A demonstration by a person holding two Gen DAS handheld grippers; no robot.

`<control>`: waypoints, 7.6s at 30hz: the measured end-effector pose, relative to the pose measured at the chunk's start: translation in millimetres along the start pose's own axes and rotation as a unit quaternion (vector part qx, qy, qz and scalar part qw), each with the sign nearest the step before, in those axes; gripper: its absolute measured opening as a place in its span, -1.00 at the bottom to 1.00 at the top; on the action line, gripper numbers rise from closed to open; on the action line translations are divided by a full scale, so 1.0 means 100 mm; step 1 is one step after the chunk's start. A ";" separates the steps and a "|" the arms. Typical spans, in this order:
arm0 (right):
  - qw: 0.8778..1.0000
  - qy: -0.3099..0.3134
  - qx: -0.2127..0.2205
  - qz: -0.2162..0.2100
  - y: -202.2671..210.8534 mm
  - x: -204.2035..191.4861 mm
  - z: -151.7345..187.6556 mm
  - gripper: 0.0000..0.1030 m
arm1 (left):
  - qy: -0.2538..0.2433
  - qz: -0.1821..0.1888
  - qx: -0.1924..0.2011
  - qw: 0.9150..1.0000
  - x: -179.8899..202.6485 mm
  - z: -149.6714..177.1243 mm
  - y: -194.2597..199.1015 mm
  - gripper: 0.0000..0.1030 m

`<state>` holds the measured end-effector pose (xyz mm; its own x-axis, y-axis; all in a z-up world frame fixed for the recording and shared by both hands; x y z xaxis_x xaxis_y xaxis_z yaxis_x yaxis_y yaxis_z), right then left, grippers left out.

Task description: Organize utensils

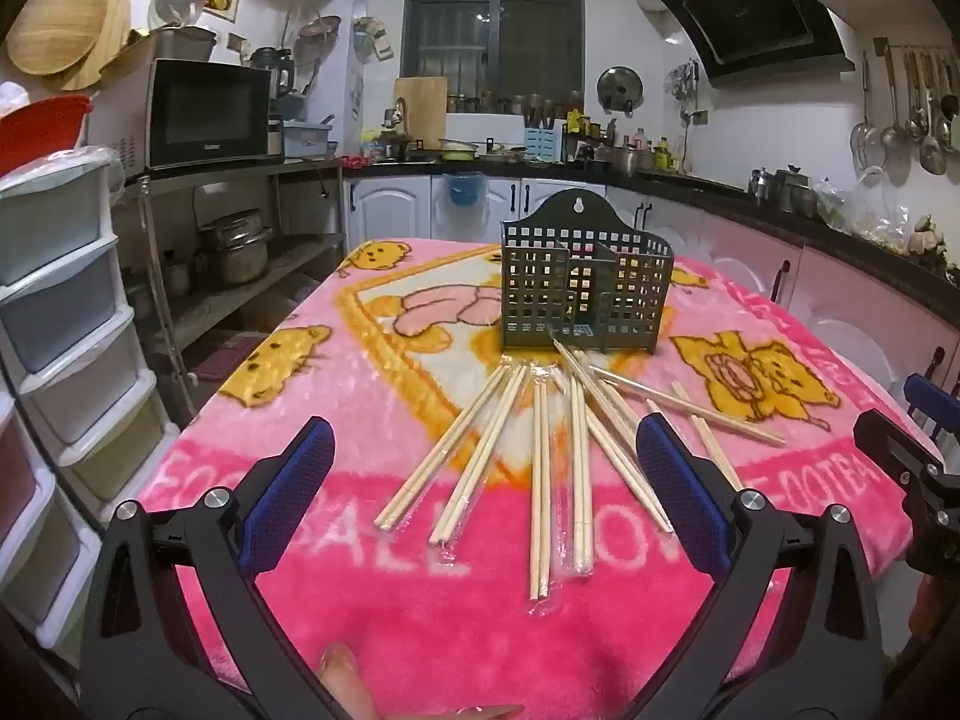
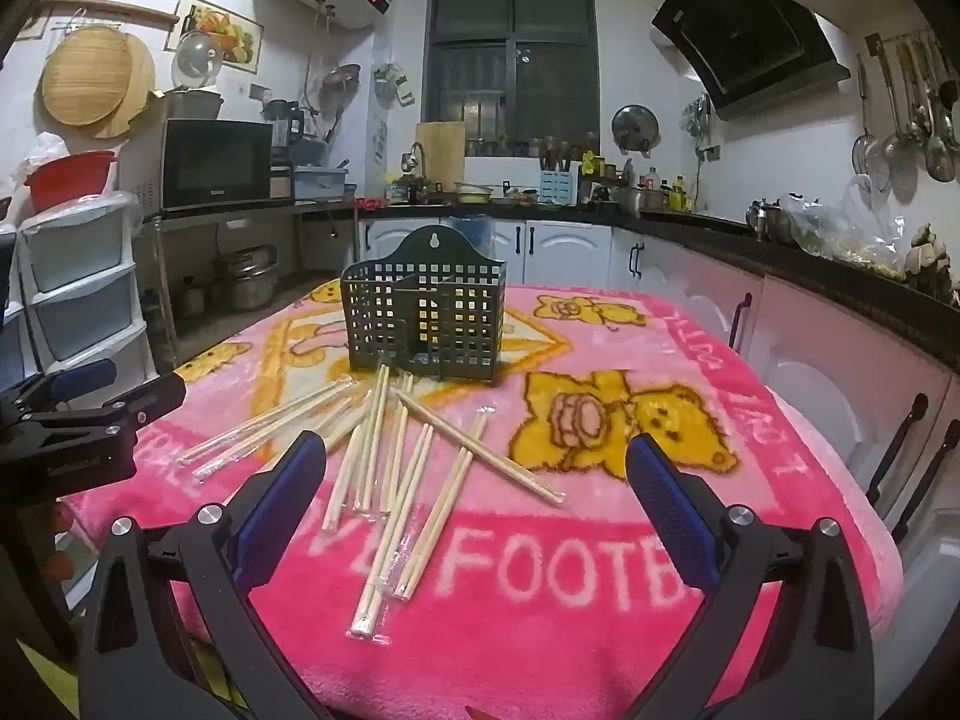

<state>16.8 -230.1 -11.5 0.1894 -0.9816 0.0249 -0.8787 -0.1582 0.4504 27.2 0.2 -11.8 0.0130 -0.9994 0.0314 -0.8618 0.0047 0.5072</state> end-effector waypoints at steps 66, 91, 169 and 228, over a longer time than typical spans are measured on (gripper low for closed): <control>1.000 -0.002 -0.002 0.002 -0.02 0.00 -0.01 0.88 | -0.003 -0.002 0.005 1.000 -0.01 -0.19 0.05 0.81; 0.990 0.040 -0.108 -0.077 -0.63 -0.17 -0.27 0.88 | 0.022 0.018 -0.052 0.998 -0.38 -0.36 -0.31 0.81; 0.949 0.120 -0.205 -0.209 -2.20 -0.28 -1.06 -0.81 | -0.063 0.124 -0.249 0.958 -0.22 -1.09 -2.31 -0.88; 0.993 -0.021 0.070 -0.097 -2.80 0.37 -2.30 -0.80 | -0.003 0.130 -0.006 0.992 0.10 -2.58 -1.91 -0.94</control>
<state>370.3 -197.1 68.4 0.3459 -0.9341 -0.0890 -0.8799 -0.3558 0.3150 323.0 -2.4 113.3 -0.2113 -0.9647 0.1572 -0.8292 0.2621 0.4937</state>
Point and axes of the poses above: each gripper's, at about its wrist camera, not at the fingertips, and y roughly against the way its jaws point, x to its right, z to its underside, the point moved 3 cm from there along -y, roughly the way its jaws point, and after that the axes turned 7 degrees about -x, right-handed, at the moved point
